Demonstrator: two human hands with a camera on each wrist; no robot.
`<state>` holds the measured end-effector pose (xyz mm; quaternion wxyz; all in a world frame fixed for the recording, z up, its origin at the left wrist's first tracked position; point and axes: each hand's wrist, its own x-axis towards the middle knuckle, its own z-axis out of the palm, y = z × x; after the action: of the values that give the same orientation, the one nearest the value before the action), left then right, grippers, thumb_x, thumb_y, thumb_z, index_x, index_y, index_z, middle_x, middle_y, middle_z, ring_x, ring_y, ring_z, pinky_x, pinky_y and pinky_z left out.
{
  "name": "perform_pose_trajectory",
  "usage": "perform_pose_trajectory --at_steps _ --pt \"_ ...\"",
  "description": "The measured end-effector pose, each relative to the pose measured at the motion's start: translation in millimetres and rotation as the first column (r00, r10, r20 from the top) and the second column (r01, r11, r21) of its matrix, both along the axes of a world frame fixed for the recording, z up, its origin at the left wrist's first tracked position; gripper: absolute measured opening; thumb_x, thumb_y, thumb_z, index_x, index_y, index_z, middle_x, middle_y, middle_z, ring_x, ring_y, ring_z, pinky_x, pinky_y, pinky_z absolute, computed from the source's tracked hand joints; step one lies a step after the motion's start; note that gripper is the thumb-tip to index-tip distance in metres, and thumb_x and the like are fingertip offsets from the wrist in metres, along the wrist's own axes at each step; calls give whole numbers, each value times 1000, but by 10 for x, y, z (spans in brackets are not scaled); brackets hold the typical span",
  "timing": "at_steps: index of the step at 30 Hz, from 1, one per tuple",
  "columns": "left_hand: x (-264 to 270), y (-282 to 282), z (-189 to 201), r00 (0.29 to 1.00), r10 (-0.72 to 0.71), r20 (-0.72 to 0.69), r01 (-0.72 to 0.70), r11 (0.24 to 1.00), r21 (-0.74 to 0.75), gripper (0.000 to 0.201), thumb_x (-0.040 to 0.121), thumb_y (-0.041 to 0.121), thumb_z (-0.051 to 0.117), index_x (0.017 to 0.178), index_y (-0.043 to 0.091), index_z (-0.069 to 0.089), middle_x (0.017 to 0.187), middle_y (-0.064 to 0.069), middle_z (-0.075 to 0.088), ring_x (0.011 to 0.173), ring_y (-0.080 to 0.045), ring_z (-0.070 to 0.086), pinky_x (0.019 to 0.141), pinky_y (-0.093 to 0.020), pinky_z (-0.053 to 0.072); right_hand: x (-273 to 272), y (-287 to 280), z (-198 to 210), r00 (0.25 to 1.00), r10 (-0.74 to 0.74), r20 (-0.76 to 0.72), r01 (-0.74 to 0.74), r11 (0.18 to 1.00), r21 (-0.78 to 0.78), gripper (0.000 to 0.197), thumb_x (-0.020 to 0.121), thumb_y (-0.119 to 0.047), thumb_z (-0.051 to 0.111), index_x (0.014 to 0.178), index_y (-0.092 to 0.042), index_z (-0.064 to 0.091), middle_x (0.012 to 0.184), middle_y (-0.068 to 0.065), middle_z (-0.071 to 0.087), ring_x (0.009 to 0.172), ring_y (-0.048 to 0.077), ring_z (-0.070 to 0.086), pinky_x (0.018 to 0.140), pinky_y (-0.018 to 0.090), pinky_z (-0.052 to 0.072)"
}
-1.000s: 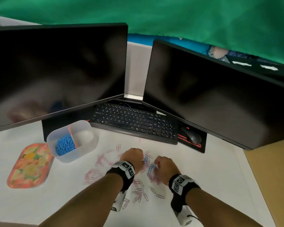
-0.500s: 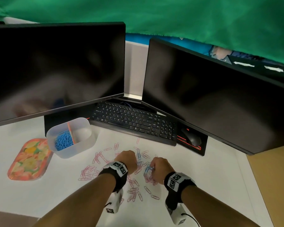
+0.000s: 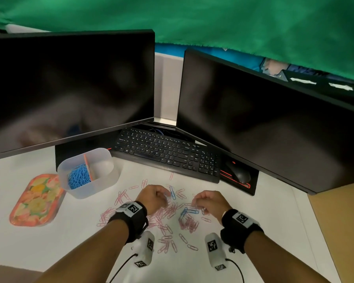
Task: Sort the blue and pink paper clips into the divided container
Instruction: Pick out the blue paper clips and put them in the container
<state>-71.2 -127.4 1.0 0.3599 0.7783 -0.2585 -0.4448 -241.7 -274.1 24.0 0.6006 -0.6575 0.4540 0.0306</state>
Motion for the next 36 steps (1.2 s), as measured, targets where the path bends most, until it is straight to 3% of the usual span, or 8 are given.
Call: perform_pose_trajectory --at_steps 5,8,11,14,21,27,33,36 --pt "-26 -35 42 976 147 -162 -150 989 -8 21 85 -5 47 79 10 60 76 -9 66 60 -15 58 50 -19 43 -82 -64 -13 949 -301 97 266 925 272 11 89 2 55 96 -3 61 82 15 66 75 27 65 67 32 54" --pt "-109 -140 64 952 198 -233 -198 980 21 28 83 -8 37 71 9 56 68 -9 58 56 -18 51 52 -24 39 -93 -102 -49 907 -418 55 380 868 320 15 88 5 51 94 -4 61 78 14 58 62 25 59 57 31 48" --pt "-275 -247 31 997 60 -55 -55 995 83 17 85 7 50 71 13 58 71 -3 59 67 -19 57 66 -30 48 -79 -82 -105 972 -230 -53 229 973 -9 13 84 -2 55 90 -11 61 80 6 56 65 18 53 56 24 40" --pt "-495 -285 -13 974 -143 177 114 980 165 9 83 21 58 84 13 62 88 1 66 80 -14 63 70 -25 53 -94 -27 -139 981 -88 -170 20 931 -366 13 81 -2 59 89 -13 59 77 -3 56 74 14 56 56 15 40" --pt "-602 -330 -93 806 -374 460 242 916 321 19 94 22 53 106 10 61 108 -7 63 96 -22 64 85 -33 56 -94 92 -245 947 78 -311 -236 826 -512 12 86 -7 58 89 -16 51 91 0 60 86 18 65 63 23 58" --pt "-505 -266 -72 845 -337 416 233 931 281 17 92 17 51 102 11 63 105 -5 66 93 -19 64 82 -29 56 -24 61 -270 928 76 -364 -252 848 -467 19 85 1 54 100 -11 55 107 9 62 98 26 65 67 22 57" --pt "-328 -171 35 969 -99 225 86 994 65 16 87 12 52 89 20 66 93 4 68 81 -12 63 69 -20 53 -61 13 -255 927 146 -345 -275 892 -359 25 90 -3 47 111 -9 58 115 5 58 108 23 58 74 20 45" --pt "-192 -156 77 976 137 -170 -142 990 -14 28 89 1 45 101 16 66 81 -1 60 49 -8 44 45 -19 37 -84 -32 -192 976 87 -201 -120 981 -156 22 93 -8 40 96 -6 62 84 1 56 83 18 54 69 25 40"
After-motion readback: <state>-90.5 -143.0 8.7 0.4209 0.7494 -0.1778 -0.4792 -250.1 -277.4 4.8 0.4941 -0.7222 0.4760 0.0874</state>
